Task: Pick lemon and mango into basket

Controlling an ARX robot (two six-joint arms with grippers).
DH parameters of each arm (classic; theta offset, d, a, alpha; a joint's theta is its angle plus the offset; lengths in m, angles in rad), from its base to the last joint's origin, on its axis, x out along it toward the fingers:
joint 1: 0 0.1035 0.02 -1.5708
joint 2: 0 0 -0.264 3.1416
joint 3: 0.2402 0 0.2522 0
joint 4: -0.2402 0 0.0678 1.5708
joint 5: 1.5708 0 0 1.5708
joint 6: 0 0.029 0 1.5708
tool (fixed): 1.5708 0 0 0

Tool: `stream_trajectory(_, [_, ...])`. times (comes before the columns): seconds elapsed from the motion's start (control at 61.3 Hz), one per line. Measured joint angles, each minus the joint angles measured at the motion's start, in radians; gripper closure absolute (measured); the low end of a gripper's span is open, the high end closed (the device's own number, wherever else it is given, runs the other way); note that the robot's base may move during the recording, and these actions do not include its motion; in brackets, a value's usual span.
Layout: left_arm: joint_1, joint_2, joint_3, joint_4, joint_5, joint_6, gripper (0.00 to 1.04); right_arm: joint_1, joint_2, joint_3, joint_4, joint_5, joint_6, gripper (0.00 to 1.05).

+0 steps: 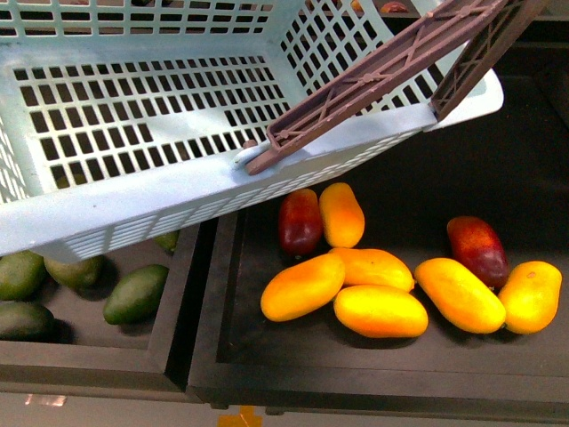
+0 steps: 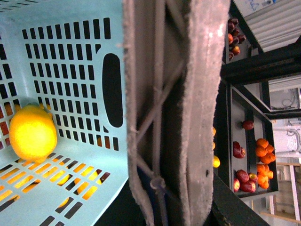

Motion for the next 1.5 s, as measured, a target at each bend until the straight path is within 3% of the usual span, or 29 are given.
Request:
stream_trajectory(0.179, [-0.013,0.000,0.000,0.000,0.030,-0.026,0.88,0.002,0.005,0.006,-0.023,0.018,0.014,0.09])
stream_trajectory(0.294, [-0.020,0.000,0.000,0.000,0.040,-0.029,0.88,-0.042,0.169,0.236,-0.541,0.194,0.201,0.09])
stream_trajectory(0.375, [-0.025,0.000,0.000,0.000,0.047,-0.030,0.88,-0.132,0.367,0.346,-0.689,0.199,0.261,0.09])
stream_trajectory(0.522, [-0.018,0.000,0.000,0.000,0.029,-0.034,0.88,-0.217,0.690,0.463,-0.648,0.178,0.344,0.09])
stream_trajectory(0.865, [-0.016,0.000,0.000,0.000,0.032,-0.029,0.88,-0.208,1.206,0.592,-0.510,0.086,0.584,0.09])
stream_trajectory(1.093, [-0.017,0.000,0.000,0.000,0.031,-0.029,0.88,-0.204,1.360,0.655,-0.470,0.089,0.679,0.09])
stream_trajectory(1.501, [-0.016,0.000,0.000,0.000,0.030,-0.029,0.88,-0.182,1.480,0.780,-0.447,0.082,0.722,0.09])
